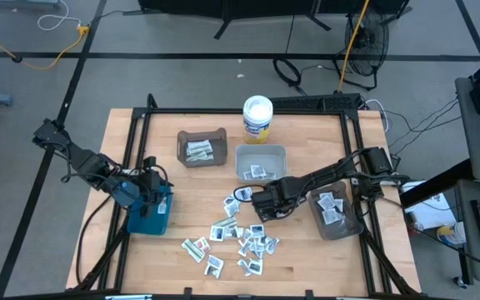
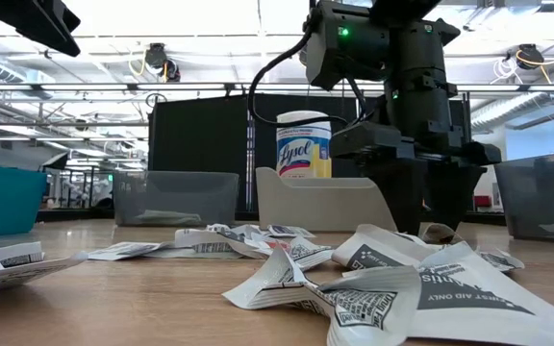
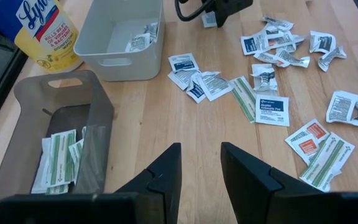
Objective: Pick & Place First Aid Supplies
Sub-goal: Put the blue alcohol pad into the bottom black bin
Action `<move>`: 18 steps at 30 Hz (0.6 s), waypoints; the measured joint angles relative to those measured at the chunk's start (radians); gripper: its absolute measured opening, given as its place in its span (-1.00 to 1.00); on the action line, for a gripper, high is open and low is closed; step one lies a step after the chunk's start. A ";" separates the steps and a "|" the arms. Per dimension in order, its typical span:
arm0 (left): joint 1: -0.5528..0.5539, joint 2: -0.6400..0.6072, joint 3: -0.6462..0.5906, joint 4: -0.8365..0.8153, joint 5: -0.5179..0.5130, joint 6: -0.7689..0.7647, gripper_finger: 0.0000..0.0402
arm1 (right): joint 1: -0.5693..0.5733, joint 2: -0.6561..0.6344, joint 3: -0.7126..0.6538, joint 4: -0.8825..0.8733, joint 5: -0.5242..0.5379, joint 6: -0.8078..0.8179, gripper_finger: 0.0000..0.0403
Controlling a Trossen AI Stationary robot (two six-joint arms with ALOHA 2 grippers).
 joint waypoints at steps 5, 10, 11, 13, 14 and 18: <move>0.000 0.000 0.000 0.000 0.000 -0.002 -0.41 | 0.000 0.000 0.000 0.001 0.002 -0.005 0.12; 0.000 0.000 0.000 -0.001 0.000 0.001 -0.41 | 0.001 -0.019 0.000 0.008 0.006 -0.011 0.12; 0.000 0.000 0.000 -0.001 0.001 0.001 -0.41 | 0.001 -0.025 -0.001 0.014 0.013 -0.013 0.12; 0.000 0.000 0.000 -0.002 0.001 0.001 -0.41 | 0.004 -0.047 -0.003 0.018 0.037 -0.011 0.12; 0.000 0.000 0.000 -0.003 0.003 0.000 -0.41 | 0.006 -0.059 -0.005 0.017 0.049 -0.009 0.12; 0.000 0.000 0.000 -0.006 0.008 0.000 -0.41 | 0.013 -0.112 -0.005 0.025 0.101 -0.008 0.12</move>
